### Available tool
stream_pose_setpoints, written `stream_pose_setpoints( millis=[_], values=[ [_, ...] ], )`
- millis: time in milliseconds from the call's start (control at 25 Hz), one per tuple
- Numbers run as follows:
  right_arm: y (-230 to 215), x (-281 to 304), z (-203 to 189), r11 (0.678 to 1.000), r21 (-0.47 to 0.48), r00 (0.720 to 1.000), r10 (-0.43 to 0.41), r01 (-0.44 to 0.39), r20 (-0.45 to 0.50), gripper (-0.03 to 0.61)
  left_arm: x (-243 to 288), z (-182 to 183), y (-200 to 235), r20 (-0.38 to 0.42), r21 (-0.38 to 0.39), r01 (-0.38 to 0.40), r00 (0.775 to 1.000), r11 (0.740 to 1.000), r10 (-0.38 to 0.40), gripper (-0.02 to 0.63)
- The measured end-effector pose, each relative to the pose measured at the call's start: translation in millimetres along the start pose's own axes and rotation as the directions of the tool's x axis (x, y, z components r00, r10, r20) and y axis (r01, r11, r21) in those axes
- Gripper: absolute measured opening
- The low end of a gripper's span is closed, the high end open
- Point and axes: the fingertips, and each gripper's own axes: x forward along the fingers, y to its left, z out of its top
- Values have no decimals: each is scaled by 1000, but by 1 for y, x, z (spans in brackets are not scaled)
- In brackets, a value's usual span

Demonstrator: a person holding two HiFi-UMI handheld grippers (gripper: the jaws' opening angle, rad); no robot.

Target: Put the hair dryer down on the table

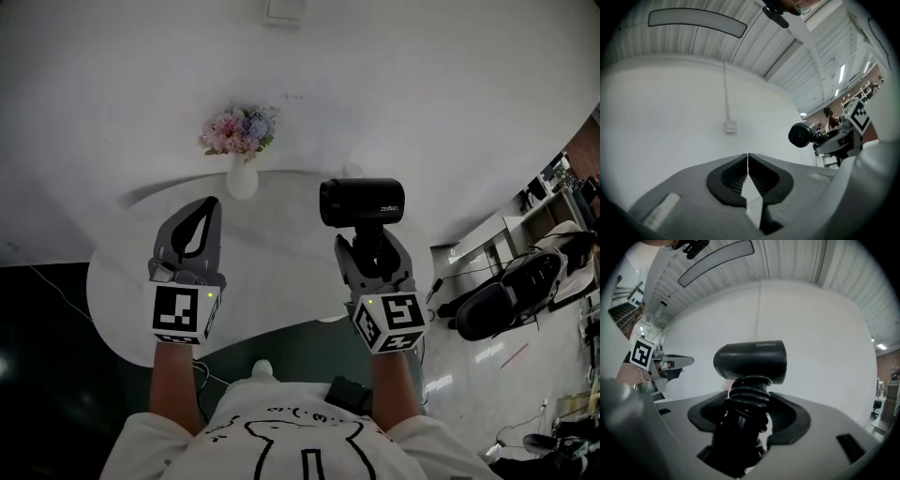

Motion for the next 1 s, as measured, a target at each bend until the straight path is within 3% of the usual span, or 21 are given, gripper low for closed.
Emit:
stream_pose_setpoints(
  millis=[320,600,760,1000],
  values=[
    [-6,30,-25,995,-66,995,64,-69,-71,268,32,-26,4,-45,-23,-5,999,1000,4,20],
    [-13,65,-54,966,-125,962,201,-225,-183,268,49,-41,-5,-85,-26,-33,996,999,30,20],
    [-13,94,-70,922,-198,924,279,-334,-260,268,62,-46,-2,-94,-18,-73,993,997,71,20],
    [-14,143,-89,819,-289,850,390,-496,-354,268,81,-53,10,-113,-12,-154,982,988,151,20]
  ],
)
